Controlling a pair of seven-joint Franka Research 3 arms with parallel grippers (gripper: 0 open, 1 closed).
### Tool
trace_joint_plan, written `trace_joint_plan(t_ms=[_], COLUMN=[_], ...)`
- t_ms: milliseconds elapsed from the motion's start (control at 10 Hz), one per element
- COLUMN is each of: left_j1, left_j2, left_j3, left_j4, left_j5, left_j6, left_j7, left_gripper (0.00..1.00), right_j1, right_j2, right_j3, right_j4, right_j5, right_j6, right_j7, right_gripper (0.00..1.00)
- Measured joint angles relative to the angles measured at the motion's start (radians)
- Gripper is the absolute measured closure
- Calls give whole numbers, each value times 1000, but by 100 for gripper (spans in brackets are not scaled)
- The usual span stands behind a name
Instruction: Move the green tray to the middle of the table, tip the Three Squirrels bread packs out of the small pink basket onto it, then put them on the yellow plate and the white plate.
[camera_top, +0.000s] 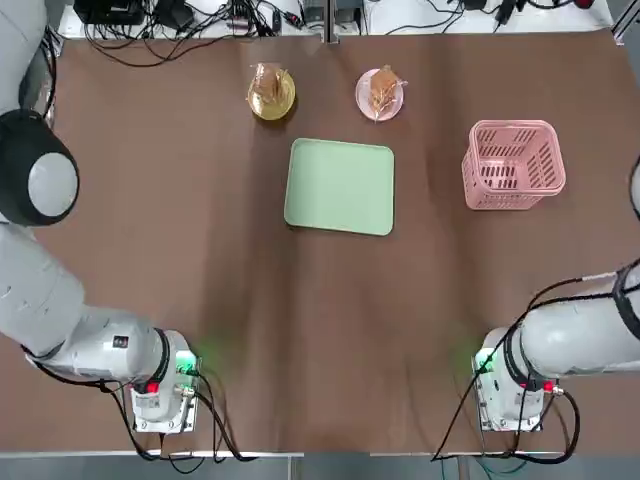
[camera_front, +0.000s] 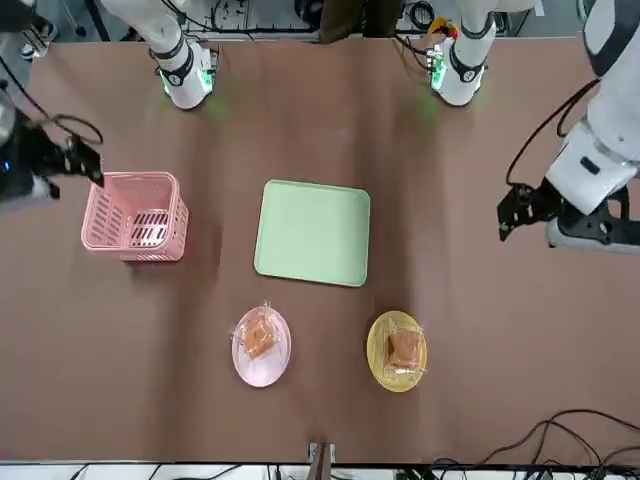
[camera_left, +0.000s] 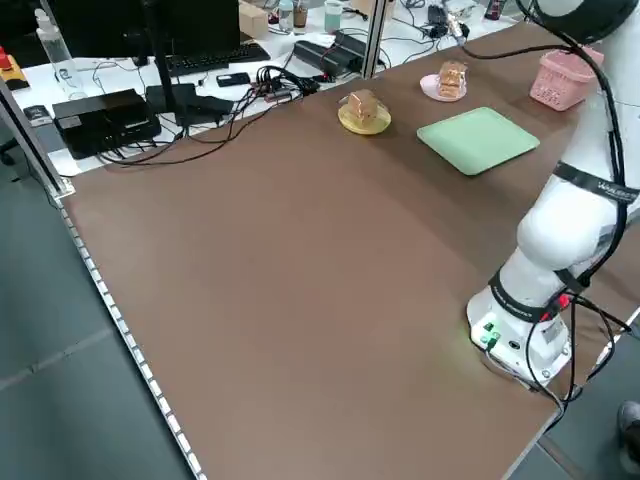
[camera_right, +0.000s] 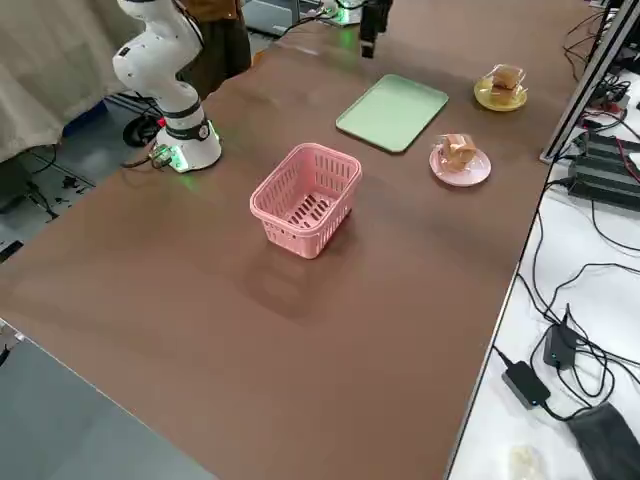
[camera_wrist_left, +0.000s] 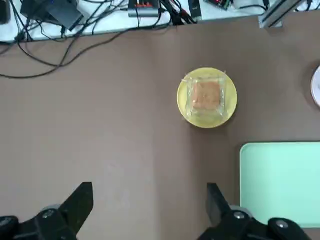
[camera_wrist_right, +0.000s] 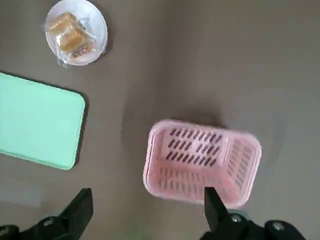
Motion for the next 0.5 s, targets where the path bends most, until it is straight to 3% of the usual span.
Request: trace_joint_plan(t_ms=[300, 500], left_j1=[-18, -18], left_j2=[-126, -182], left_j3=[15, 22], left_j4=[-187, -264], left_j5=[-12, -12], left_j6=[117, 148], left_j7=[1, 1], left_gripper=[0, 0], right_j1=[-39, -39], right_j2=[-8, -8], right_j3=[4, 11], right_j4=[-25, -26], right_j5=[0, 1], right_j6=[-2, 2], right_j7=[42, 47], right_gripper=[1, 2])
